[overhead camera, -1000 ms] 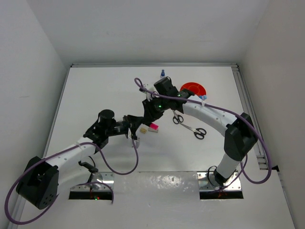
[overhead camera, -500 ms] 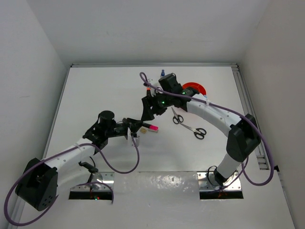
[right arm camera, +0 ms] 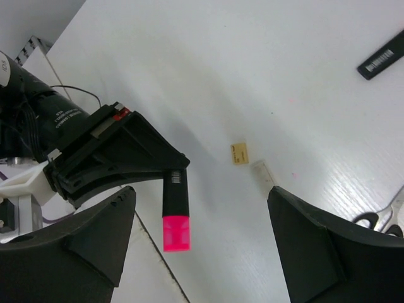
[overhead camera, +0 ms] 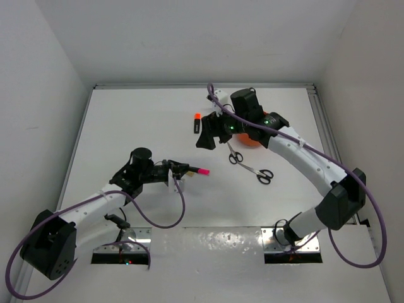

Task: Sort the stationery into containers
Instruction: Place the pen in the storage box.

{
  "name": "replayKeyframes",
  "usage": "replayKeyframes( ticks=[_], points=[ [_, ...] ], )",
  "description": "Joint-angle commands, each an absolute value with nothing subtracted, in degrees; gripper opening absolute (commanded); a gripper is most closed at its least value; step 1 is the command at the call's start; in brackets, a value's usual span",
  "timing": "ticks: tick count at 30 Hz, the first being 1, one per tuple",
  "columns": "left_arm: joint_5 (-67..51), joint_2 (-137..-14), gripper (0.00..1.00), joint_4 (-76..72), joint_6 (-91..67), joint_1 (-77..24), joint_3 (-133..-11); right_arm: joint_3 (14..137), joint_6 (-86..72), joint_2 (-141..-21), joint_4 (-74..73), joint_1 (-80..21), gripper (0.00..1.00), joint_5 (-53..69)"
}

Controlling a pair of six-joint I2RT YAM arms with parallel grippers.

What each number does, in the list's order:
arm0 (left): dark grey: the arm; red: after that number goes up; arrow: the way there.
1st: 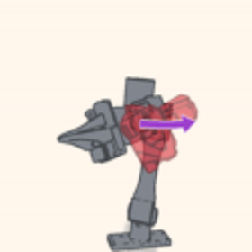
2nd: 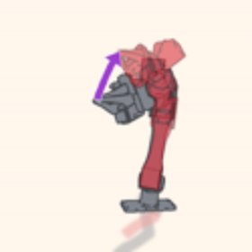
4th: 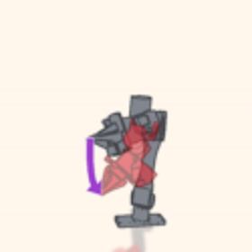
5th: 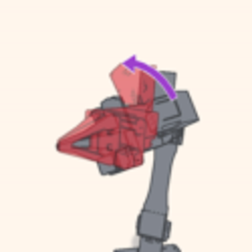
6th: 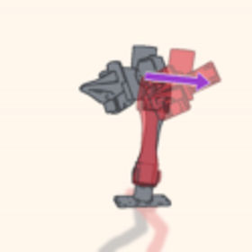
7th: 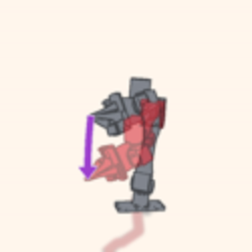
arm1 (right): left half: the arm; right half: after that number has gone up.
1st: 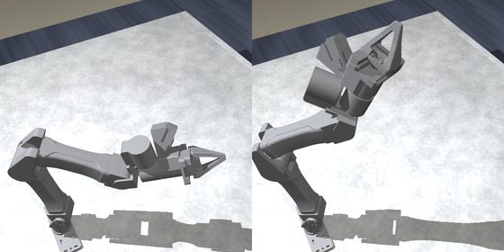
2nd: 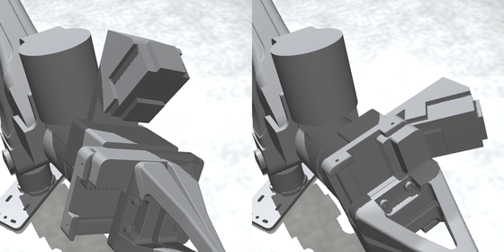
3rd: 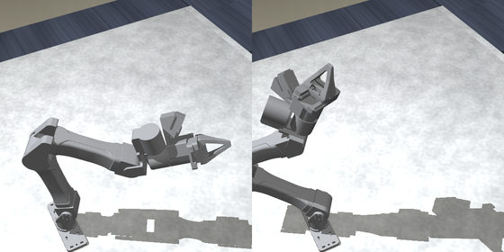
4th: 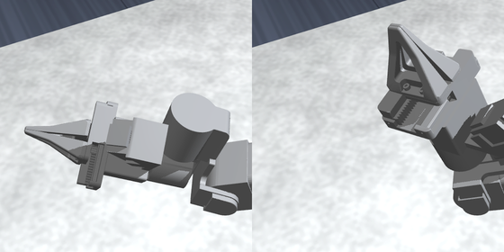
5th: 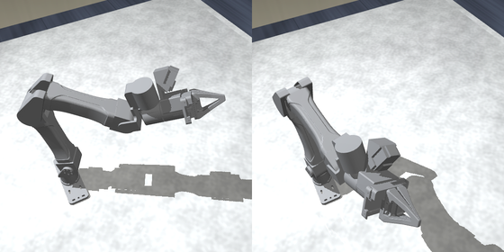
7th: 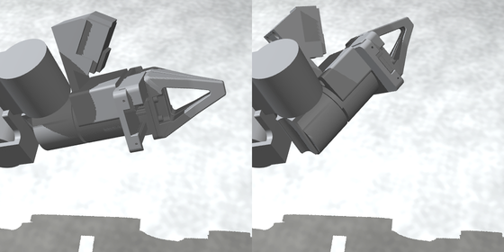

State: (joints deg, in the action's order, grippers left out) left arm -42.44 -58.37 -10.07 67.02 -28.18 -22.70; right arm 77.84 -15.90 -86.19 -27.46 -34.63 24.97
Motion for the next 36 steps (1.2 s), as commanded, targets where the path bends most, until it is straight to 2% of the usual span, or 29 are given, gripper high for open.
replayKeyframes(
  ticks=[1, 20, 36],
  points=[
    [-44.65, -57.22, 0.00, -11.25, 65.30, -28.74, -22.67, 76.56, -14.59, -83.59, -26.19, -33.66, 0.83, 23.29],
    [-44.30, -57.39, 0.00, -12.83, 63.37, -28.74, -22.32, 74.88, -14.06, -81.39, -26.19, -32.61, 0.83, 22.59],
    [-45.35, -61.87, 0.00, -20.65, 48.78, -29.18, -24.52, 68.30, -11.78, -72.87, -29.01, -31.03, 0.84, 18.81]
  ],
)
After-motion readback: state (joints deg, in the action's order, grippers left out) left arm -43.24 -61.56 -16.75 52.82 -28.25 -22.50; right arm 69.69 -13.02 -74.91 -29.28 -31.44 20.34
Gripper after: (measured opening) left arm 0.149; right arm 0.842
